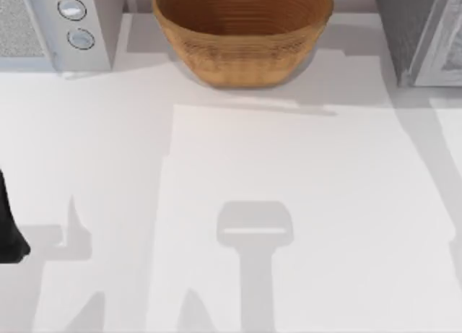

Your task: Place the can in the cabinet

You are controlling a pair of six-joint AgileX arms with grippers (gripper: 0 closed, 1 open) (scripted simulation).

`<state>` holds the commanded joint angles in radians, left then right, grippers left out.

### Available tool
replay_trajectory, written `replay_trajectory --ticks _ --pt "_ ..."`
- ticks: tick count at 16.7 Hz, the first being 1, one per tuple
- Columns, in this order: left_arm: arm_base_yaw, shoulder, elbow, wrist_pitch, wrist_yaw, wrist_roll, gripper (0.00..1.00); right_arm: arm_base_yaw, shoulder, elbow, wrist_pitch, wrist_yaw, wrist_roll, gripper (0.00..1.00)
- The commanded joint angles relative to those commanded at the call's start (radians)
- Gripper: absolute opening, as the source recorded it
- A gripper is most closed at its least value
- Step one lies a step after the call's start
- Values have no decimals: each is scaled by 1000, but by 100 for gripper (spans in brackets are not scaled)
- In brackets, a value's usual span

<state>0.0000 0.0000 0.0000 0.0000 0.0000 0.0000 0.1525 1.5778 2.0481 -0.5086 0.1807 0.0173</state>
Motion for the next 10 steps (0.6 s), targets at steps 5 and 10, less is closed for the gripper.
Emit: replay_trajectory --ticks 5,10 --pt "0 0 0 0 0 0 100 -28 275 403 -94 -28 0 0" --pt "0 0 0 0 0 0 100 -52 475 679 -160 -52 0 0"
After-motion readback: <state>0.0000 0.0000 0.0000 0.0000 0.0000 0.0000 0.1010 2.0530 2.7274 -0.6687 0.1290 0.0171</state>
